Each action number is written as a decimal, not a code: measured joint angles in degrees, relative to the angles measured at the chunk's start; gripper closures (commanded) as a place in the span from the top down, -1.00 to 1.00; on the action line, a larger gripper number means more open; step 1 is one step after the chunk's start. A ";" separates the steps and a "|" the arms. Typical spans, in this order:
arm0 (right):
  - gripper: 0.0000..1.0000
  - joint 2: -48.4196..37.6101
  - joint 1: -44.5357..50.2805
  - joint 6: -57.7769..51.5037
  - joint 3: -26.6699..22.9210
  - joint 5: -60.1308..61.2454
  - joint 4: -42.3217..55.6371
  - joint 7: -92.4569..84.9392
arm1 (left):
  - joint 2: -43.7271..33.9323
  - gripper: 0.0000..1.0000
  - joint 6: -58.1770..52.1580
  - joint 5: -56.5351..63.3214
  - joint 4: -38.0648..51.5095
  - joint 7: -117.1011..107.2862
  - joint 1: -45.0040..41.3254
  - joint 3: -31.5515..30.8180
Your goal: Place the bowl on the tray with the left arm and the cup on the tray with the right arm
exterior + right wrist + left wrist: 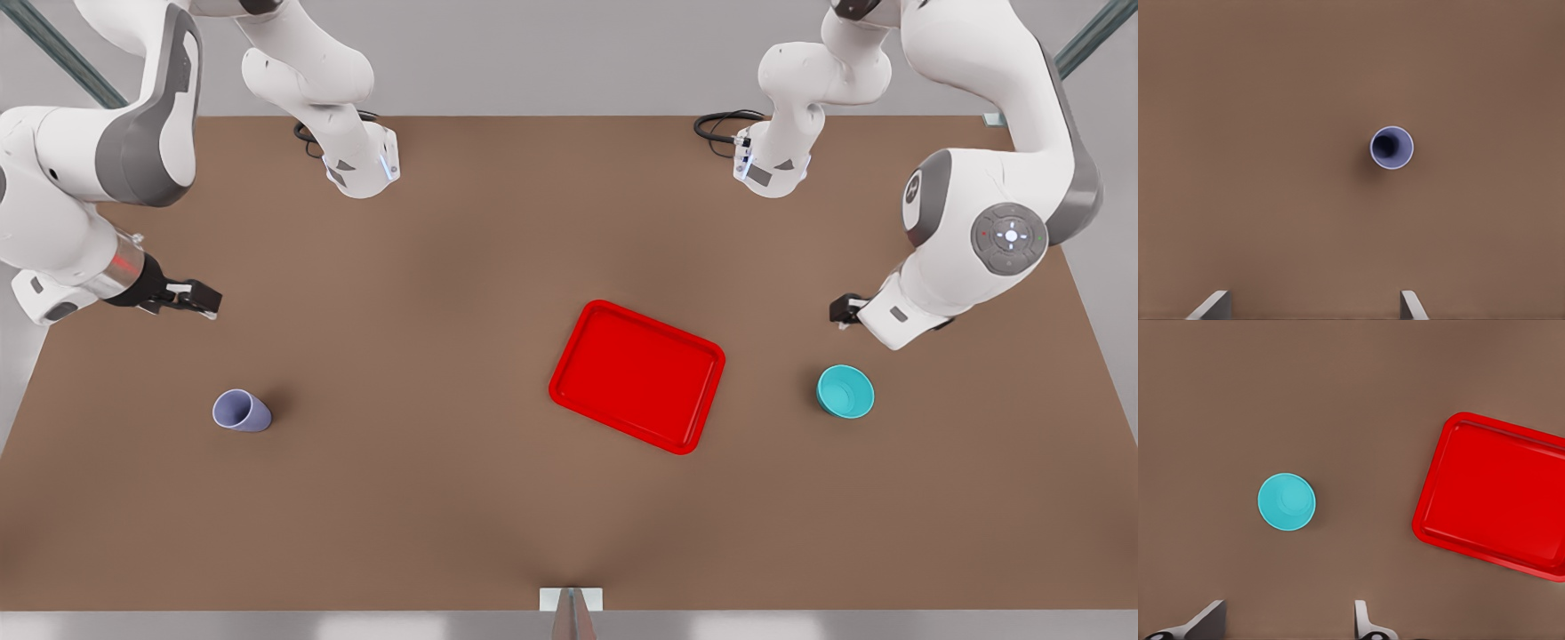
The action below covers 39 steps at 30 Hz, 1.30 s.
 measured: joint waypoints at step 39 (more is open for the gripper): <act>1.00 0.79 -0.06 -0.07 -0.08 -0.04 0.70 -1.90 | 22.66 -0.57 44.12 -26.40 -24.81 16.70 17.63 5.45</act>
